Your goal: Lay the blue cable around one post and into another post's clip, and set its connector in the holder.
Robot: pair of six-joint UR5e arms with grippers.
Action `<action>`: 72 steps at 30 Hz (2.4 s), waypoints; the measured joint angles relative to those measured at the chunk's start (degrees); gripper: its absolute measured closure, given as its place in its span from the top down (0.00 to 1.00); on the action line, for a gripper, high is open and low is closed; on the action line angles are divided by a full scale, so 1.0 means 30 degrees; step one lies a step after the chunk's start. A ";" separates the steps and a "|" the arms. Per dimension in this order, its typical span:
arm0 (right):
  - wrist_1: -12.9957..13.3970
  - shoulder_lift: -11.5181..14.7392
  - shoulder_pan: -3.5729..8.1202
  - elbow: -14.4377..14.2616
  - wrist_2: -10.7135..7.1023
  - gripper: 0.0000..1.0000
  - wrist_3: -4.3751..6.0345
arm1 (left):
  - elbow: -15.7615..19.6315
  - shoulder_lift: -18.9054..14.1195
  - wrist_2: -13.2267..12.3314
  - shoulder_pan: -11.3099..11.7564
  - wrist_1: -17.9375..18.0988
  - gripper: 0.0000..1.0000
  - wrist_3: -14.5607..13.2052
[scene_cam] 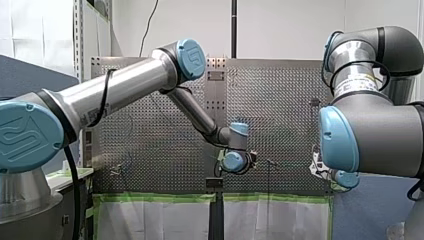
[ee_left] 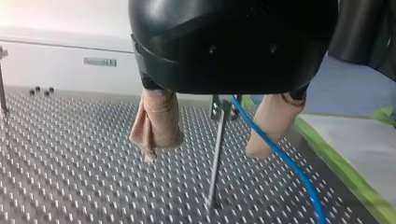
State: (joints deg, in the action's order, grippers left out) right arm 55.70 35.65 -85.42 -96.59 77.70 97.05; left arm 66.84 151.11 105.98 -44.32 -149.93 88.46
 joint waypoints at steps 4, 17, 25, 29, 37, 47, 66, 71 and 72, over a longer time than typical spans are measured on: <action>0.0041 -0.0001 0.0039 0.0006 -0.0019 0.00 0.0047 | -0.0152 0.0000 -0.0014 -0.0596 0.0010 1.00 -0.0182; 0.0115 -0.0025 0.0153 -0.0004 -0.0028 0.00 0.0071 | -0.0293 -0.0002 -0.0024 -0.1187 -0.0019 1.00 -0.0461; 0.0046 -0.0028 0.0161 -0.0012 -0.0028 0.00 0.0035 | -0.0297 -0.0001 -0.0220 -0.1270 -0.0024 1.00 -0.0420; 0.0027 -0.0028 0.0162 -0.0002 -0.0029 0.00 0.0018 | -0.0295 0.0000 -0.0378 -0.1320 0.0005 1.00 -0.0358; -0.0021 -0.0035 0.0158 -0.0010 -0.0029 0.00 -0.0045 | -0.0293 0.0000 -0.0738 -0.1405 0.0030 1.00 0.0009; -0.0042 -0.0037 0.0161 -0.0012 0.0012 0.00 -0.0154 | -0.0294 0.0003 -0.0889 -0.1561 0.0027 1.00 0.0432; 0.0009 0.1458 0.0329 -0.1126 0.1377 0.00 -0.0795 | -0.0285 0.0000 -0.1121 -0.1332 -0.0035 1.00 0.1355; 0.0022 0.2402 0.0098 -0.1566 0.1354 0.00 -0.0621 | -0.0285 0.0000 -0.1220 -0.1317 -0.0039 1.00 0.1396; 0.0051 0.2574 0.0075 -0.1587 0.1351 0.00 -0.0515 | -0.0285 0.0000 -0.1217 -0.1325 -0.0054 1.00 0.1412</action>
State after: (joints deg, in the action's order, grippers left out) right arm 55.85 43.37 -85.20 -101.35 81.76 95.51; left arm 65.98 151.11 102.32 -48.29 -150.10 92.69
